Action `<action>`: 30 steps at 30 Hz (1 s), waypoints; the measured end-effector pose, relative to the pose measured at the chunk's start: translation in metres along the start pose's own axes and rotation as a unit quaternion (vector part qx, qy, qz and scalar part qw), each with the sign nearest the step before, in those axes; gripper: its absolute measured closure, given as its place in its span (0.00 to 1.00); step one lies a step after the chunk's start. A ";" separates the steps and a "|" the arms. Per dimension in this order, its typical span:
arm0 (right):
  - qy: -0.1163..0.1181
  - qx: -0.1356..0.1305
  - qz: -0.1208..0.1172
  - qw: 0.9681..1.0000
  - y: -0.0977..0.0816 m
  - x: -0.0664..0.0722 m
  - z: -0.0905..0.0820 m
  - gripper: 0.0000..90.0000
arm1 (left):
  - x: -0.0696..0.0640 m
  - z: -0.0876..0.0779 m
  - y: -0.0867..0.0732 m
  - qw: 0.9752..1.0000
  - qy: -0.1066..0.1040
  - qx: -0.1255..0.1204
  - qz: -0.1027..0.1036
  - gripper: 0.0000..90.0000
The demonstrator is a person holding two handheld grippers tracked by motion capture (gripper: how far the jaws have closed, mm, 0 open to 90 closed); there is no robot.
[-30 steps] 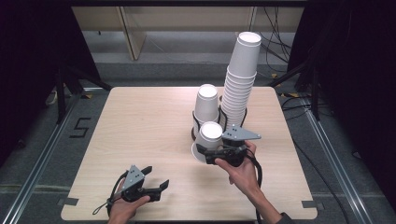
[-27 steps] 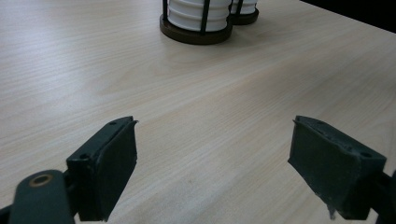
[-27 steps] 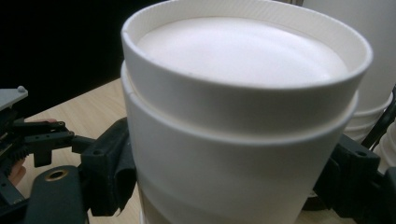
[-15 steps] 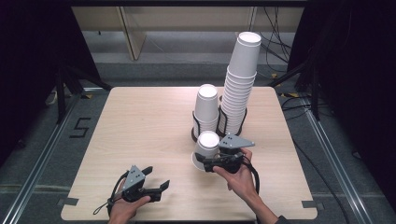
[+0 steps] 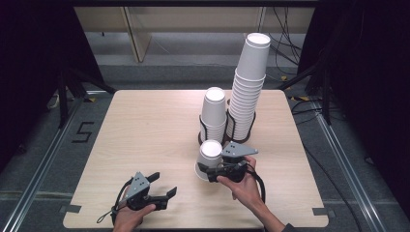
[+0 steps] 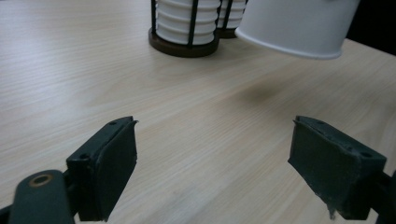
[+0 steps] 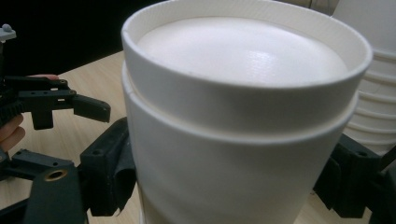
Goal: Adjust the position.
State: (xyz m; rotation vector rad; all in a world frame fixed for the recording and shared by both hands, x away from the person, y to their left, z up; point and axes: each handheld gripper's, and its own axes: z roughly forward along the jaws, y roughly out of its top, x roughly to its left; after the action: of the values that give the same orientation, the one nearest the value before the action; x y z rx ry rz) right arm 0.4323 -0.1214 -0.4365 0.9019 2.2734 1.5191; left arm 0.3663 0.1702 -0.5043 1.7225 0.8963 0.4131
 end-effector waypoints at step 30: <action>0.050 0.002 -0.030 0.998 -0.002 0.031 0.017 0.22 | -0.037 0.029 0.003 0.994 -0.052 -0.050 0.083 0.16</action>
State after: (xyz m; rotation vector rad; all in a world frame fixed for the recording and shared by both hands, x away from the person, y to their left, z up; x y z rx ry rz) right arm 0.4164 -0.0900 -0.4413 0.7682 2.3509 1.5687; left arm 0.3621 0.1232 -0.5050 1.7152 0.6504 0.4654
